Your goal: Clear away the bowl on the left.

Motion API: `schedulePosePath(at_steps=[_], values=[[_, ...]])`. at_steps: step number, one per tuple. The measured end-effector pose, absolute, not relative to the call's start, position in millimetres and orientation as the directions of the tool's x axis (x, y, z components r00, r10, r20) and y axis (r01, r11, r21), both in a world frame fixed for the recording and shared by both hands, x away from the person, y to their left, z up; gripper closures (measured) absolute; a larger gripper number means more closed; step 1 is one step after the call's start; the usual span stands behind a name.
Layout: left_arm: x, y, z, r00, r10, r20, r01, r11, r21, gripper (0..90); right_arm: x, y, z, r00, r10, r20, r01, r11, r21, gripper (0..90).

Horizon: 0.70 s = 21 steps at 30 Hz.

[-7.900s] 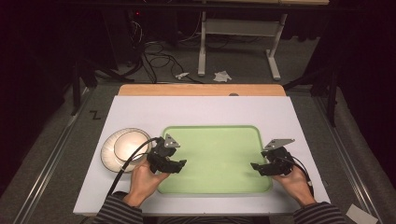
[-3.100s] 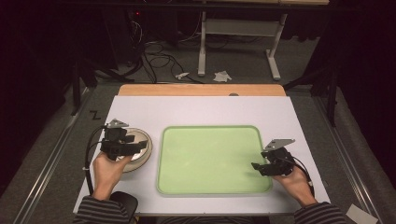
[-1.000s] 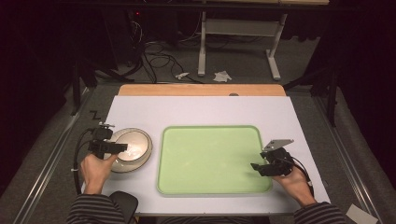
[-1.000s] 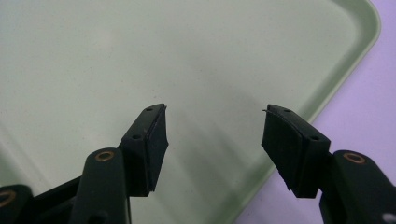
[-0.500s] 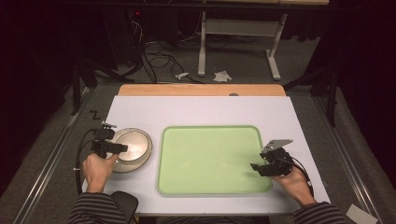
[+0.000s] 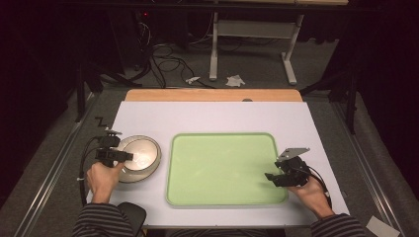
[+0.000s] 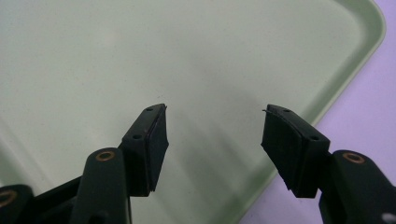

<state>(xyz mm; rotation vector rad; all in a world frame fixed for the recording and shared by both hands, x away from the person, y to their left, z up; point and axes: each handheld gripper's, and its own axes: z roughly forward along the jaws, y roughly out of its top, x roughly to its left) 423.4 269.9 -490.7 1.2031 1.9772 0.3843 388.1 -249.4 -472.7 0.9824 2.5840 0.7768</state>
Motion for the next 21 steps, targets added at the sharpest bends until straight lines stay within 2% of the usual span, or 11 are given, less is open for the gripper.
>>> schedulePosePath(at_steps=[9, 21], values=[[424.5, 275.7, -487.8, -0.266, 0.821, -0.506, 0.605, 0.550, 0.576, 81.9, 388.3, -248.9, -473.1, -0.733, 0.677, -0.058, 0.533, 0.625, 0.570, 41.8], [423.7, 277.3, -484.3, -0.249, 0.809, -0.532, 0.605, 0.559, 0.567, 82.5, 388.1, -249.1, -472.5, -0.733, 0.677, -0.059, 0.532, 0.625, 0.571, 41.8]])
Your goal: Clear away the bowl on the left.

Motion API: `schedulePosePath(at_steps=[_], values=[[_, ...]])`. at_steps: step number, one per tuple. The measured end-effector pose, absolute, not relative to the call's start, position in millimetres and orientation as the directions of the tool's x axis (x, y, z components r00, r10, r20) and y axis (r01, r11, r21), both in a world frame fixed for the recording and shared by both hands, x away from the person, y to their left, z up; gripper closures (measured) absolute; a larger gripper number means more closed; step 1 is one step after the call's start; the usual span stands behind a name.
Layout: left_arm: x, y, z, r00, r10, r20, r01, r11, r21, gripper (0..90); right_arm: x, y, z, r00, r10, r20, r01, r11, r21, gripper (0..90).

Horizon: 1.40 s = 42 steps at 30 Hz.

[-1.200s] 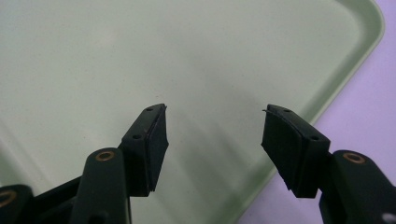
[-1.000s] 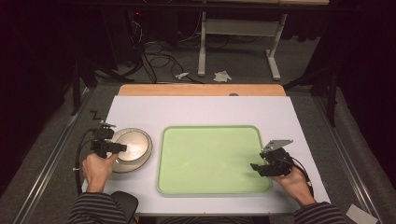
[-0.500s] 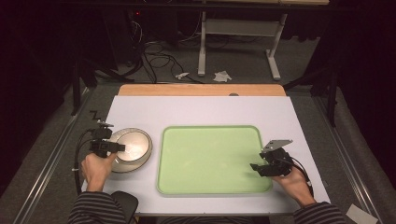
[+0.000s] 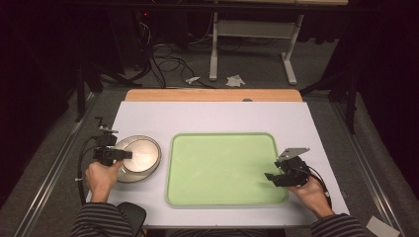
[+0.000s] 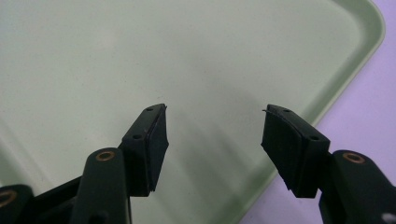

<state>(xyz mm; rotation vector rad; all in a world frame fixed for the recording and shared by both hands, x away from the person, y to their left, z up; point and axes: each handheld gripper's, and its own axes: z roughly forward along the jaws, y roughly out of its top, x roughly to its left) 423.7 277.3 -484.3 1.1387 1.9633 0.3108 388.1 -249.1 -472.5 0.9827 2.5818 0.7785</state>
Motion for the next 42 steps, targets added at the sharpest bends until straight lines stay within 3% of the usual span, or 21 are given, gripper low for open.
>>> schedulePosePath(at_steps=[9, 22, 42], values=[[421, 282, -480, -0.244, 0.818, -0.521, 0.576, 0.555, 0.600, 82.3, 388, -250, -473, -0.732, 0.679, -0.057, 0.532, 0.621, 0.576, 41.7], [416, 285, -465, -0.214, 0.791, -0.574, 0.543, 0.584, 0.603, 82.2, 389, -250, -472, -0.731, 0.680, -0.060, 0.531, 0.622, 0.575, 41.7], [413, 258, -440, -0.110, 0.780, -0.616, 0.540, 0.567, 0.622, 82.2, 389, -250, -472, -0.731, 0.680, -0.059, 0.531, 0.622, 0.575, 41.7]])
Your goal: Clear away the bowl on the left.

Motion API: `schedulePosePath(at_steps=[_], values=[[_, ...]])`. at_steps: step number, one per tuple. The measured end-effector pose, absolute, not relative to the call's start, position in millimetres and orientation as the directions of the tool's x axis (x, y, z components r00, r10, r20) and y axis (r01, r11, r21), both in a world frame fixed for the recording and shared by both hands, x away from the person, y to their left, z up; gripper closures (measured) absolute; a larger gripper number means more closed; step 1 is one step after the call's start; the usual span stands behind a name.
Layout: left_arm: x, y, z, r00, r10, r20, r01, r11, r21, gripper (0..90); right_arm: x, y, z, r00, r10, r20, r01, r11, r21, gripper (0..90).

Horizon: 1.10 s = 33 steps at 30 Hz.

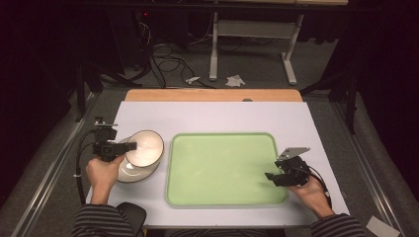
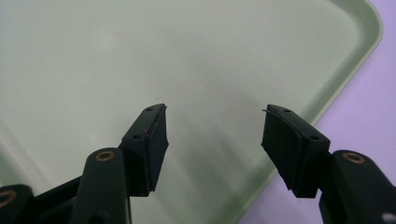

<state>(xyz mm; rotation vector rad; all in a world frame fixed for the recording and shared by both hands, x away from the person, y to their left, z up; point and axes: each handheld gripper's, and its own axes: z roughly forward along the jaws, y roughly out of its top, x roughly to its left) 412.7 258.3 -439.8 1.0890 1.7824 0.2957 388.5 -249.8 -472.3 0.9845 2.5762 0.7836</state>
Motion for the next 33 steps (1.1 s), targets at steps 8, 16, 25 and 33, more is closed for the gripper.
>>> schedulePosePath(at_steps=[8, 16, 25, 33], values=[[411, 249, -433, -0.073, 0.779, -0.622, 0.550, 0.552, 0.627, 82.2, 389, -249, -472, -0.729, 0.682, -0.057, 0.534, 0.618, 0.577, 41.7], [410, 234, -427, -0.030, 0.772, -0.635, 0.570, 0.535, 0.624, 82.3, 389, -249, -473, -0.729, 0.682, -0.057, 0.535, 0.621, 0.573, 41.7], [411, 222, -423, -0.001, 0.777, -0.629, 0.584, 0.511, 0.630, 82.3, 389, -249, -472, -0.728, 0.683, -0.059, 0.535, 0.620, 0.574, 41.8], [412, 204, -419, 0.042, 0.776, -0.629, 0.598, 0.485, 0.638, 82.3, 390, -250, -472, -0.732, 0.679, -0.056, 0.533, 0.622, 0.573, 41.8]])
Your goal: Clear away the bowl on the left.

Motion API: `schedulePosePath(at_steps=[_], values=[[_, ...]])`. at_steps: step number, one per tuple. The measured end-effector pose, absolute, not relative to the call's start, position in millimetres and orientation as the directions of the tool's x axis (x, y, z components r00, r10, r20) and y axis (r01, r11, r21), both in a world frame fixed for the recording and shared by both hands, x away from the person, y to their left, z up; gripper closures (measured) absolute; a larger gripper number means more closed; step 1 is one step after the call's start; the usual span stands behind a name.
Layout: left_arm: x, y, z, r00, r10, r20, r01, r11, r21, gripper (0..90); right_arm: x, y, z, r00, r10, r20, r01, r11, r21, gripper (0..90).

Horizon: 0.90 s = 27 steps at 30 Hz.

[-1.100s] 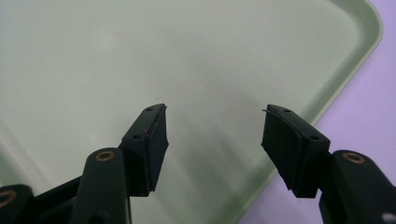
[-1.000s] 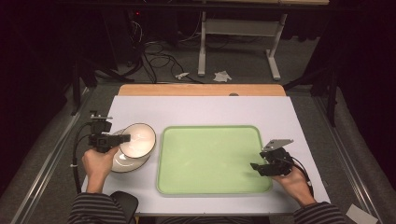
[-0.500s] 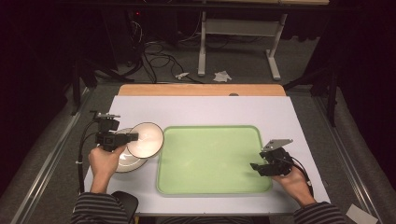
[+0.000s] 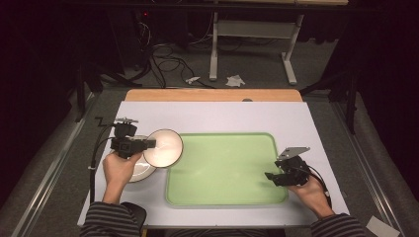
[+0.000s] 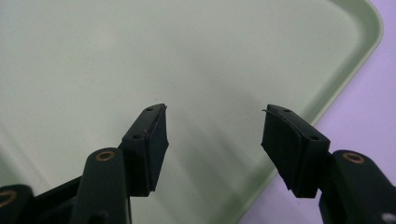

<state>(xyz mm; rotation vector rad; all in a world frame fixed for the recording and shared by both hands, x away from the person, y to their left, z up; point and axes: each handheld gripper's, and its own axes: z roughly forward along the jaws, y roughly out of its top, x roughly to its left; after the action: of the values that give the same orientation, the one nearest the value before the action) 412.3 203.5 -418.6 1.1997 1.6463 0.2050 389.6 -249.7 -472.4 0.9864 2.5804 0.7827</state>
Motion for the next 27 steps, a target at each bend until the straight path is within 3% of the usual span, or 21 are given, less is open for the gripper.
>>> schedulePosePath(at_steps=[18, 21, 23, 27], values=[[407, 163, -410, 0.148, 0.794, -0.589, 0.640, 0.378, 0.670, 82.2, 389, -251, -472, -0.729, 0.682, -0.057, 0.536, 0.620, 0.573, 41.7], [406, 156, -411, 0.162, 0.803, -0.574, 0.641, 0.357, 0.680, 82.2, 388, -251, -472, -0.729, 0.682, -0.058, 0.534, 0.621, 0.574, 41.7], [403, 145, -409, 0.199, 0.833, -0.516, 0.623, 0.299, 0.723, 82.2, 388, -250, -472, -0.729, 0.682, -0.059, 0.535, 0.621, 0.573, 41.7], [401, 135, -405, 0.227, 0.818, -0.528, 0.633, 0.288, 0.719, 82.2, 389, -250, -472, -0.727, 0.684, -0.058, 0.536, 0.619, 0.573, 41.7]])
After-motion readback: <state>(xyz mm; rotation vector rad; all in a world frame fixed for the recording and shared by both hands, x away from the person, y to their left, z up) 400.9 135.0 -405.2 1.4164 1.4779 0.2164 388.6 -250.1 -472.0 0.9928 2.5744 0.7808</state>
